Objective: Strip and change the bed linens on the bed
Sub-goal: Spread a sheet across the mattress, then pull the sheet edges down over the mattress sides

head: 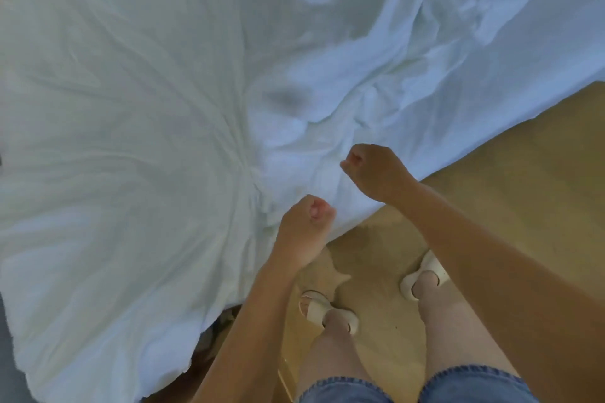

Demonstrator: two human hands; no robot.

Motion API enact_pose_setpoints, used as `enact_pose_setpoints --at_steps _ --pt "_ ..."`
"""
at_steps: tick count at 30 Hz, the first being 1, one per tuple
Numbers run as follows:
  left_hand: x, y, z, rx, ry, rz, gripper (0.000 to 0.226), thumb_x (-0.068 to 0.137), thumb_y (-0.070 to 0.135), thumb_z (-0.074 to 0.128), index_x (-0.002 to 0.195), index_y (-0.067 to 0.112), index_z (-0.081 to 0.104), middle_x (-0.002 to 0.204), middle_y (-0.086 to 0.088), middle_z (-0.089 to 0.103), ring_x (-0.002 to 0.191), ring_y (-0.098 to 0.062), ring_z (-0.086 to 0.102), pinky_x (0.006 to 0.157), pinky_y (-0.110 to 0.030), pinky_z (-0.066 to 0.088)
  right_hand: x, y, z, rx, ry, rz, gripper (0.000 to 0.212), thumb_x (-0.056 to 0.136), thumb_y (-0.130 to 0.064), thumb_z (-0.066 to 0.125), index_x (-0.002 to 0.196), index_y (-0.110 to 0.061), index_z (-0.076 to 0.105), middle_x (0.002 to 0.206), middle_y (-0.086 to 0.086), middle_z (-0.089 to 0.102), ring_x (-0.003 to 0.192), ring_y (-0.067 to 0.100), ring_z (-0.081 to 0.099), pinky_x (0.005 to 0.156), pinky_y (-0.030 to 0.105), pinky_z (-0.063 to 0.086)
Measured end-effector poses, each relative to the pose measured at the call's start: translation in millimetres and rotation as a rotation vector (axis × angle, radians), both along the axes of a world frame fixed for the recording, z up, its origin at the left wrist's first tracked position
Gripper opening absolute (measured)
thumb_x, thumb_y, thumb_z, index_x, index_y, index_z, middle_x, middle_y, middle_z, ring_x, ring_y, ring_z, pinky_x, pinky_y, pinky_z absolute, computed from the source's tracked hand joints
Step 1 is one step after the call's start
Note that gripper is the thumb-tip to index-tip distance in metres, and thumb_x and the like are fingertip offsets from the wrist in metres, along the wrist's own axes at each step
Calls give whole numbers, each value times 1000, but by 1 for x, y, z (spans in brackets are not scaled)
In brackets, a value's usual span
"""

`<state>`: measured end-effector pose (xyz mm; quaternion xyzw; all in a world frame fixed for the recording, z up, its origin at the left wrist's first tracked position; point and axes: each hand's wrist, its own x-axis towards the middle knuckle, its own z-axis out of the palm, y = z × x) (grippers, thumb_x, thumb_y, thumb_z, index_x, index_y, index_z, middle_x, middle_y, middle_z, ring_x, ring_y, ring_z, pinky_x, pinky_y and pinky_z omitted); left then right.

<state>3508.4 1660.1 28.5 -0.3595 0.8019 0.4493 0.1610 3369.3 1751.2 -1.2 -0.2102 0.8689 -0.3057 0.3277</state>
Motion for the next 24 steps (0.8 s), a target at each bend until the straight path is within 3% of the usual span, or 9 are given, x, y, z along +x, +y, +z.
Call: enact_pose_setpoints --at_steps 3,9,12,16,20,22,24 --pt "-56 52 19 -22 -14 -128 9 91 33 53 89 25 56 86 14 59 77 2 55 58 -3 39 -39 66 17 -38 -47 -3 25 93 -30 46 84 -8 57 80 1 59 74 20 55 58 25 38" --pt "-187 168 25 -95 -77 -430 7 92 32 48 91 27 52 91 9 58 78 -1 52 59 -16 35 -110 217 21 0 -123 -127 25 95 -24 46 91 -3 59 88 8 61 84 25 58 79 39 49" --pt "-253 219 23 -111 -98 -620 6 93 33 48 93 28 50 98 10 56 83 -6 53 64 -17 37 -148 290 27 75 -132 -223 25 96 -25 45 94 -5 58 87 7 59 81 25 56 76 37 47" --pt "-346 273 26 -113 -65 -839 24 97 37 46 110 19 54 111 3 59 93 -13 56 79 -25 45 -212 358 39 115 -94 -333 25 94 -26 45 93 -7 61 87 7 62 81 25 60 69 35 49" --pt "-448 317 22 -91 -15 -909 27 96 31 45 112 12 55 109 -1 60 94 -16 57 78 -23 44 -308 399 38 158 -46 -368 22 94 -27 45 92 -10 59 88 1 61 80 20 59 63 26 44" --pt "-500 332 15 -79 -19 -923 26 96 27 44 111 9 55 108 0 58 93 -14 55 76 -19 41 -365 412 35 196 -23 -347 22 94 -28 45 91 -11 59 87 -3 58 79 17 57 64 25 43" --pt "-553 341 12 -93 -49 -990 23 97 27 42 110 13 54 111 1 55 94 -13 51 81 -21 40 -426 421 38 248 4 -257 25 96 -25 44 92 -8 61 90 1 59 84 20 57 72 32 47"
